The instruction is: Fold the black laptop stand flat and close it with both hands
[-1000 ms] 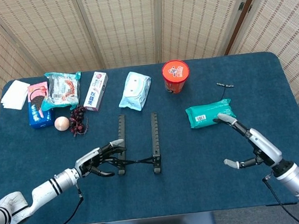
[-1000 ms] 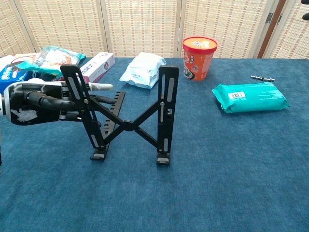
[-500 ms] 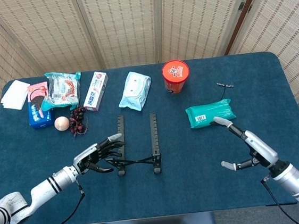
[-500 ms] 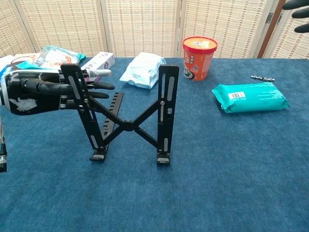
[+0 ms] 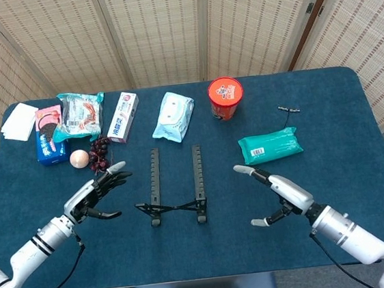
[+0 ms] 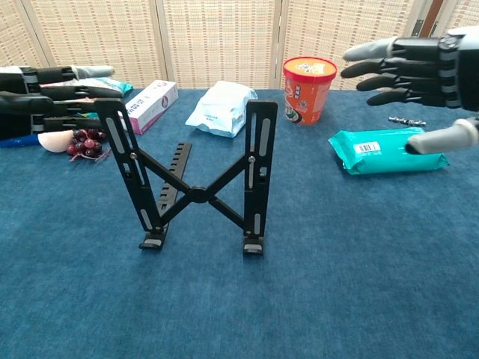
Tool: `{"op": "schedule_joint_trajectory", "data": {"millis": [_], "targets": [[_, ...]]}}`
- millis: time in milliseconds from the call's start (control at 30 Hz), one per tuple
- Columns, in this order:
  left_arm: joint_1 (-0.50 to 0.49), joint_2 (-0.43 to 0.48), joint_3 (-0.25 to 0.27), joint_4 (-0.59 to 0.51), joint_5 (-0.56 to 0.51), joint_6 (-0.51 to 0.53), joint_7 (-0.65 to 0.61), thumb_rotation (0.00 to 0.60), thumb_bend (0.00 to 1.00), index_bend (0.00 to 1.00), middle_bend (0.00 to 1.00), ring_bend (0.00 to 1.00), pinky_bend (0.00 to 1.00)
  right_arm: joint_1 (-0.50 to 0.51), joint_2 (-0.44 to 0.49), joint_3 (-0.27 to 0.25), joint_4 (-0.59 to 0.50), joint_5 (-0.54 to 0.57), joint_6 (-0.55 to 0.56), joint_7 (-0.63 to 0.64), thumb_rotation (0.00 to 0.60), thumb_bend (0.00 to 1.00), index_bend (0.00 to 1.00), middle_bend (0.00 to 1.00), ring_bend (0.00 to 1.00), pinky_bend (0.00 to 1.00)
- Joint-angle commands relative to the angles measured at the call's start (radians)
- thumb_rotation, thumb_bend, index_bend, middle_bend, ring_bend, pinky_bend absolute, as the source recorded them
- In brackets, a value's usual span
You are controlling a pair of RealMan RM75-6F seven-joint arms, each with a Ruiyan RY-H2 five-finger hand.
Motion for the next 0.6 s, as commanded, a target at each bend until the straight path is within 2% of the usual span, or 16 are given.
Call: {"op": "schedule_joint_trajectory", "data": {"millis": [33, 167, 600], "targets": [[0.028, 0.023, -0.003, -0.024, -0.012, 0.020, 0.024, 0.600, 0.12, 0.04, 0.15, 0.07, 0.08, 0.053, -0.071, 0.047, -0.011, 0.079, -0.073, -0.087, 0.600, 0.05, 0.00, 0.06, 0.00, 0.06], [0.059, 0.046, -0.005, -0.041, -0.013, 0.041, 0.041, 0.600, 0.12, 0.04, 0.15, 0.07, 0.07, 0.100, -0.138, 0.083, -0.003, 0.157, -0.139, -0.169, 0.600, 0.05, 0.00, 0.06, 0.00, 0.06], [0.114, 0.086, -0.028, -0.067, -0.013, 0.064, 0.074, 0.600, 0.12, 0.04, 0.15, 0.07, 0.07, 0.209, -0.368, 0.198, 0.105, 0.434, -0.186, -0.452, 0.600, 0.10, 0.00, 0.06, 0.00, 0.06]]}}
